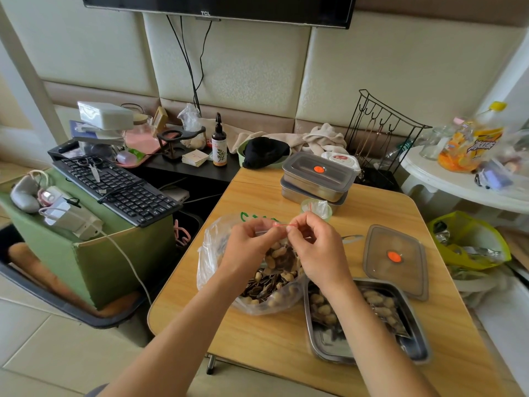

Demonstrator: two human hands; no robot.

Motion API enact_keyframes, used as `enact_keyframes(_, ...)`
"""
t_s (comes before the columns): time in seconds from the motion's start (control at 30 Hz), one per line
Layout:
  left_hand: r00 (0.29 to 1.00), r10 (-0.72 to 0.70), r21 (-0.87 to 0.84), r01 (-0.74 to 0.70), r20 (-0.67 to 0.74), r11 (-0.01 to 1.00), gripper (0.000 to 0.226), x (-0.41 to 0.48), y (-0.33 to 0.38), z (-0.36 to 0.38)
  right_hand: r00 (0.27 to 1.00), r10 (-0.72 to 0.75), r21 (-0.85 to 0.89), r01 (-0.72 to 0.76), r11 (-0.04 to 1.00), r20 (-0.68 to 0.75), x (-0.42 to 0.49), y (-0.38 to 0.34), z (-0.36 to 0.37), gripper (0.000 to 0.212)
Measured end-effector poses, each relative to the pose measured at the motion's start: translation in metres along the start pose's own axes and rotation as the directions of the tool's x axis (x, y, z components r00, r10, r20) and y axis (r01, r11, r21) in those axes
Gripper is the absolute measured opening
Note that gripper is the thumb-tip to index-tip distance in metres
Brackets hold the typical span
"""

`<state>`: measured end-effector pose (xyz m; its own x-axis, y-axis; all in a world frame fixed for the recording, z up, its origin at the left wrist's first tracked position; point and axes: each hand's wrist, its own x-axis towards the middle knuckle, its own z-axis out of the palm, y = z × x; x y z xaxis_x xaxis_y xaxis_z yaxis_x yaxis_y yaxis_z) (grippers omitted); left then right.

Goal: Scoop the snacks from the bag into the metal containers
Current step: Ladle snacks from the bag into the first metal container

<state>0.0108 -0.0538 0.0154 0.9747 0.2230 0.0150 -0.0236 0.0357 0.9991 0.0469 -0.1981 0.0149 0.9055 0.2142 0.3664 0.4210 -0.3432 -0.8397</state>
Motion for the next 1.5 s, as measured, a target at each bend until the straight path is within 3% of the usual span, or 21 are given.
enact_keyframes(0.23,1.000,-0.012,0.077,0.011,0.005,0.997,0.013,0.007,-0.004,-0.006,1.000,0.011,0.018,-0.012,1.000,0.021,0.001,0.003,-0.002,0.017)
enact_keyframes(0.57,0.994,-0.107,-0.073,0.107,-0.007,0.992,0.017,0.006,-0.005,-0.006,0.978,0.206,0.149,-0.199,0.969,-0.032,0.007,0.011,-0.004,0.011)
enact_keyframes(0.73,0.992,-0.125,-0.090,0.121,-0.031,0.989,0.019,0.007,-0.005,-0.009,0.955,0.274,0.204,-0.292,0.934,0.115,0.006,0.010,-0.004,0.008)
enact_keyframes(0.93,0.996,-0.088,-0.058,0.087,-0.017,0.995,0.015,0.005,-0.005,-0.008,0.982,0.157,0.107,-0.168,0.980,0.105,0.006,0.010,-0.001,0.011)
enact_keyframes(1.5,0.998,-0.051,-0.021,0.050,-0.028,0.999,0.011,0.001,0.000,-0.007,0.987,0.125,0.167,-0.140,0.976,0.100,0.007,0.011,-0.002,0.009)
